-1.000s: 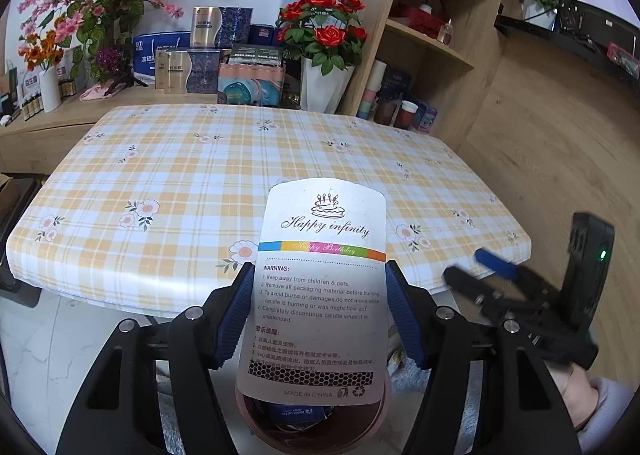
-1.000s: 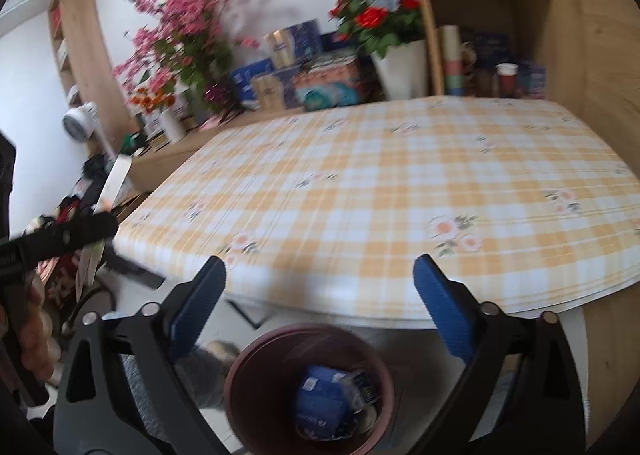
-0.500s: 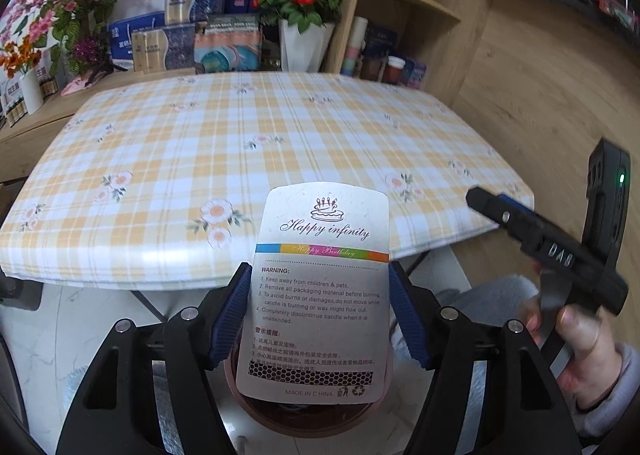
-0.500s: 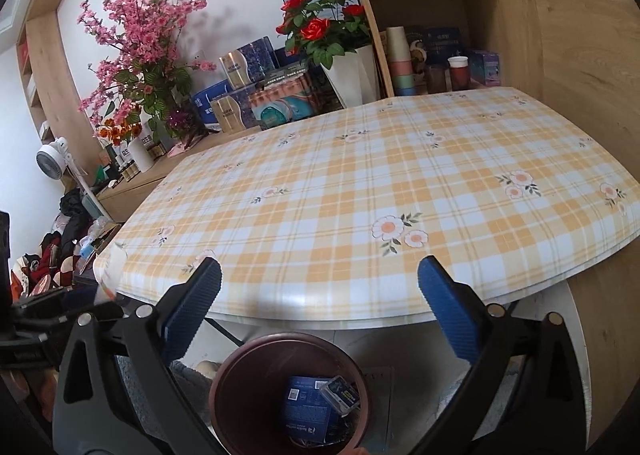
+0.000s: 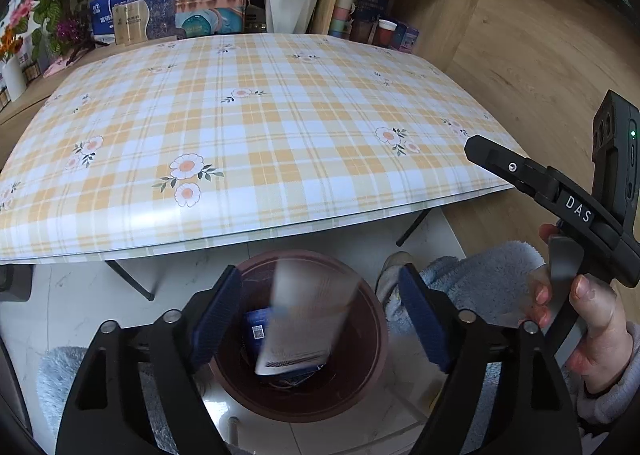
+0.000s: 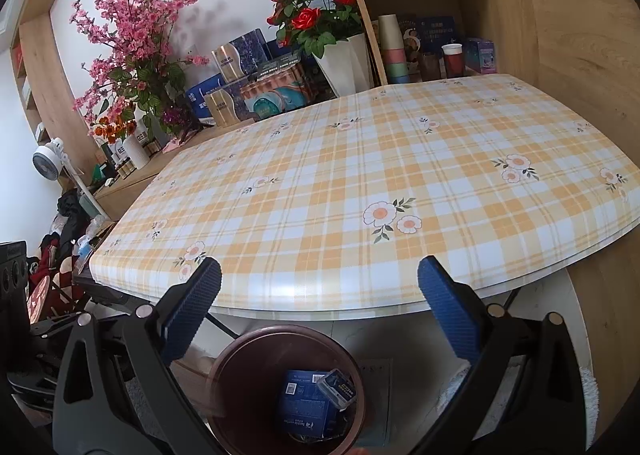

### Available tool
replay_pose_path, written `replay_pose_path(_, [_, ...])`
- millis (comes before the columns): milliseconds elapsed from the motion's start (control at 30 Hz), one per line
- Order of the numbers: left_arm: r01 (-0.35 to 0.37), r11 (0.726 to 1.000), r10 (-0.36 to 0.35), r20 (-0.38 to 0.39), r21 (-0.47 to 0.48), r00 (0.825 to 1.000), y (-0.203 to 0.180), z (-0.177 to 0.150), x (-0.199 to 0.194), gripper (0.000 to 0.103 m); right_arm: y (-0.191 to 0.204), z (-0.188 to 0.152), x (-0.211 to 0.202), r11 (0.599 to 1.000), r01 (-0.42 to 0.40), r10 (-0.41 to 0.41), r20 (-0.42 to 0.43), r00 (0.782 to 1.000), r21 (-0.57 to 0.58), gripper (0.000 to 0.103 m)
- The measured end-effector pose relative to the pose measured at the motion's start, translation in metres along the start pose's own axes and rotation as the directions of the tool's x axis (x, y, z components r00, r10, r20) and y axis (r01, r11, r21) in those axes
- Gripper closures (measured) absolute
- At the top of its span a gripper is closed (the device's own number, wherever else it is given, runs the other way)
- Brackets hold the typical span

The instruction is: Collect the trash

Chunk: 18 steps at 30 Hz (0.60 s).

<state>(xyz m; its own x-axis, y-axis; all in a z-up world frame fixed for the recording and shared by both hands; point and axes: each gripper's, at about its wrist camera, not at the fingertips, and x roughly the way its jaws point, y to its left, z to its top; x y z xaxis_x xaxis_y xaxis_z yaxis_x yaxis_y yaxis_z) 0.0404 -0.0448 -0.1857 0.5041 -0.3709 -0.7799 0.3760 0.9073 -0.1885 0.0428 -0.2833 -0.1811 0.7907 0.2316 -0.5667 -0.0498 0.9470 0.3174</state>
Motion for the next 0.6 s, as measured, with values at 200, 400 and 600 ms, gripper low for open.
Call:
replay_pose_path(200, [-0.010, 1.000, 0.010, -0.008, -0.022, 1.000, 0.003, -0.002, 0.003, 0.023, 0.000, -0.003, 0.003, 1.000, 0.006, -0.006, -0.014, 1.000, -0.004, 0.006])
replay_pose_path(400, [-0.025, 0.999, 0.025, -0.002, -0.024, 1.000, 0.005, -0.002, 0.000, 0.022, 0.002, -0.004, 0.003, 1.000, 0.007, -0.008, -0.012, 1.000, -0.016, 0.006])
replay_pose_path(600, [-0.065, 0.997, 0.061, 0.092, 0.039, 0.994, 0.001, 0.013, -0.020, 0.011, 0.017, 0.019, -0.002, 0.993, 0.042, -0.044, -0.020, 0.999, -0.108, 0.006])
